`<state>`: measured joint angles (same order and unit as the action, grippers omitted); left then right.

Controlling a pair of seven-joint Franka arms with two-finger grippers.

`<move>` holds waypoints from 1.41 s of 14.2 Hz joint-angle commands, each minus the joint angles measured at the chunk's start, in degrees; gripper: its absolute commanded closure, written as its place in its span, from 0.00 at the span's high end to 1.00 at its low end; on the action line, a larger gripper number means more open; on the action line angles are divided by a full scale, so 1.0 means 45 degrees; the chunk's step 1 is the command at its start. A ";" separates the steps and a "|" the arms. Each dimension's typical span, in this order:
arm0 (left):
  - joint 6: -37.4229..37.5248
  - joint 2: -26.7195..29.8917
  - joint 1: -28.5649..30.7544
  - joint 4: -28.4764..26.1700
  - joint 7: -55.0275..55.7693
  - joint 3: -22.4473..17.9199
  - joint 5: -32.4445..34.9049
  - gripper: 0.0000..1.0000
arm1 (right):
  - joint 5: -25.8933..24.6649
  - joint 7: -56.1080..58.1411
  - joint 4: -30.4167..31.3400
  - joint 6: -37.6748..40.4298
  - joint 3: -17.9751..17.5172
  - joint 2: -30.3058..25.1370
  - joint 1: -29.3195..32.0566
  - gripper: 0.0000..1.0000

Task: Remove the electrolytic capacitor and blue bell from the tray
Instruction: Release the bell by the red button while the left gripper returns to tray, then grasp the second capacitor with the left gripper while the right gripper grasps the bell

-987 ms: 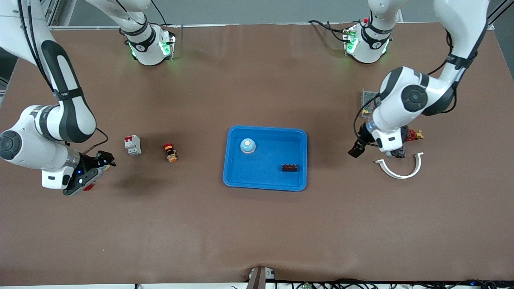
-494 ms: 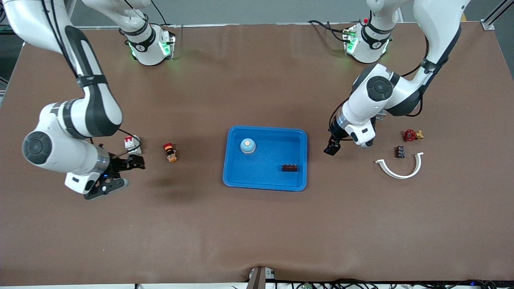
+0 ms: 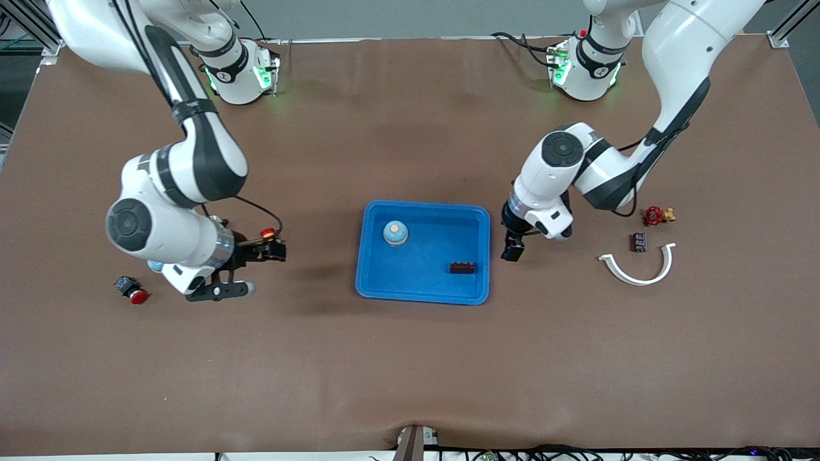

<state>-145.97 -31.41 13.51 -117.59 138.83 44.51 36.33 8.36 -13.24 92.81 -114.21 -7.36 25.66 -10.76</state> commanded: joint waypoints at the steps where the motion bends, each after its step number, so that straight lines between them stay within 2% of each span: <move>1: 0.0094 -0.0676 -0.1591 0.1052 0.0790 -0.1136 0.0442 1.00 | 0.0116 -0.2557 0.0078 -0.0419 0.0151 -0.0136 -0.1159 1.00; 4: 0.0094 -0.1085 -0.2785 0.1580 0.1024 -0.2057 0.0423 1.00 | -0.0001 -0.4728 0.0137 -0.1122 0.0190 -0.0077 -0.2253 1.00; 9: 0.0172 -0.1458 -0.3197 0.2225 0.1024 -0.2157 0.0442 1.00 | -0.0878 -0.7151 0.0429 -0.2157 0.0210 0.0526 -0.3678 1.00; 12: 0.0659 -0.2022 -0.3509 0.3082 0.0946 -0.2371 0.0501 1.00 | -0.2088 -0.9085 0.0430 -0.2725 0.0230 0.1365 -0.4638 1.00; 16: 0.0661 -0.2259 -0.4602 0.3573 0.0072 -0.3385 0.0501 1.00 | -0.2053 -0.9168 0.0430 -0.3271 0.0210 0.1972 -0.5107 1.00; 20: 0.0661 -0.2395 -0.4818 0.3690 -0.0401 -0.3445 0.0501 1.00 | -0.1935 -0.9168 0.0333 -0.3877 0.0210 0.2519 -0.5420 1.00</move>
<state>-143.96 -41.43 -7.10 -102.83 137.93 29.53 37.14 0.12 -53.38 95.20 -130.86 -6.96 35.85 -33.78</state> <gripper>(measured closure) 0.000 0.000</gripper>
